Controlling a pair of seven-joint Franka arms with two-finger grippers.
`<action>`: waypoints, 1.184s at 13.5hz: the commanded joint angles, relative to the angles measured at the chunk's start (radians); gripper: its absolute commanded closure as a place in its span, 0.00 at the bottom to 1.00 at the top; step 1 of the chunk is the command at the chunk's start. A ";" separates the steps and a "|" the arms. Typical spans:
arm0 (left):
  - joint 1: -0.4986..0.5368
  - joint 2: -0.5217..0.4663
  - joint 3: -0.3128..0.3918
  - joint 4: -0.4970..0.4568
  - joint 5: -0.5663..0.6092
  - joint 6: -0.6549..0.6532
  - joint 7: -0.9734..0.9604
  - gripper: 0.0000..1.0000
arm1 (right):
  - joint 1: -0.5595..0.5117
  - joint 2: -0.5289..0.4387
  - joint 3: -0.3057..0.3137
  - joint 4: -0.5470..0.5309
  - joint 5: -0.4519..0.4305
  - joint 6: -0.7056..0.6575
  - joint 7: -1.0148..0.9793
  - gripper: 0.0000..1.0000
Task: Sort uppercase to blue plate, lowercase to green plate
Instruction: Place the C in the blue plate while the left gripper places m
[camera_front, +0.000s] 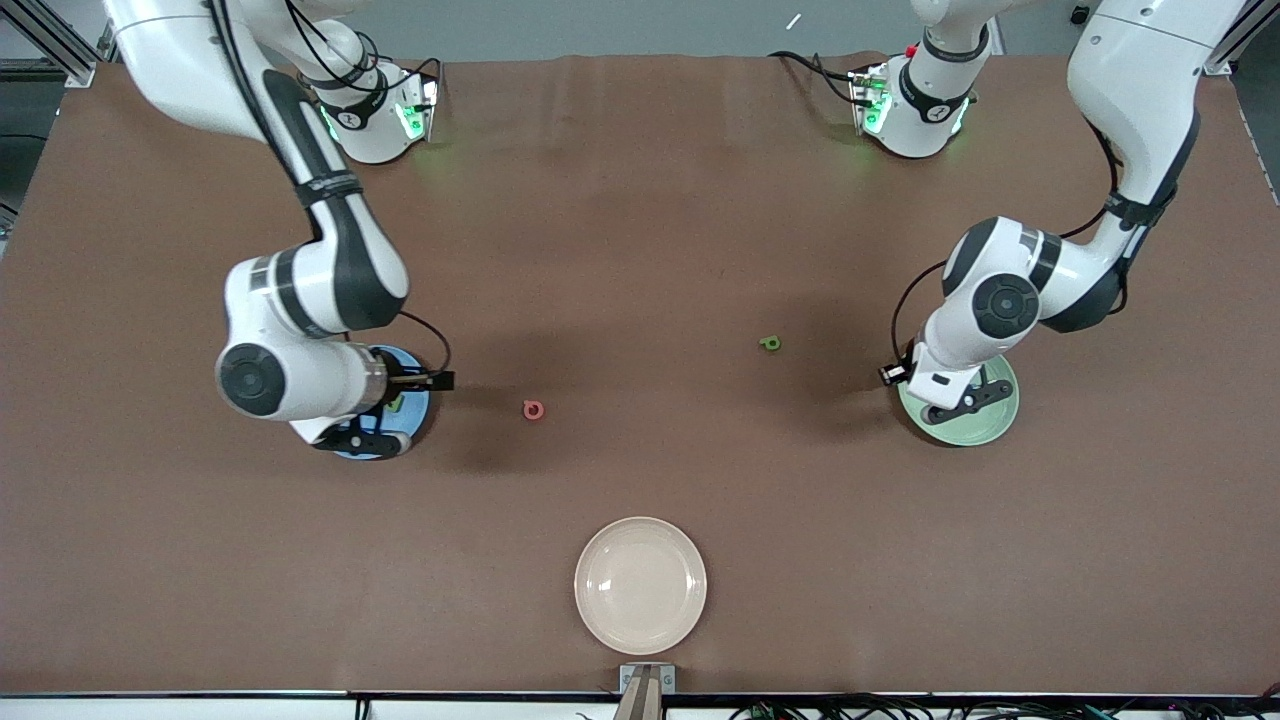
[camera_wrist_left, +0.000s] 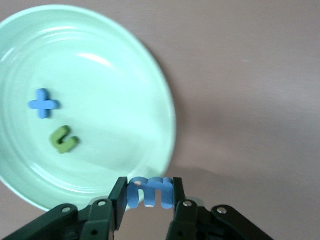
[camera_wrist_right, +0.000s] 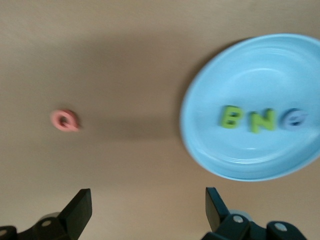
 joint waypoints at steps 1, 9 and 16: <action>0.057 -0.035 -0.023 -0.044 0.010 0.000 -0.024 0.87 | 0.073 0.047 -0.011 -0.002 0.023 0.120 0.106 0.00; 0.111 -0.032 -0.022 -0.087 0.013 0.011 -0.173 0.87 | 0.206 0.167 -0.014 -0.025 -0.068 0.435 0.174 0.00; 0.127 -0.017 -0.022 -0.100 0.042 0.040 -0.171 0.85 | 0.230 0.211 -0.013 -0.043 -0.152 0.546 0.171 0.01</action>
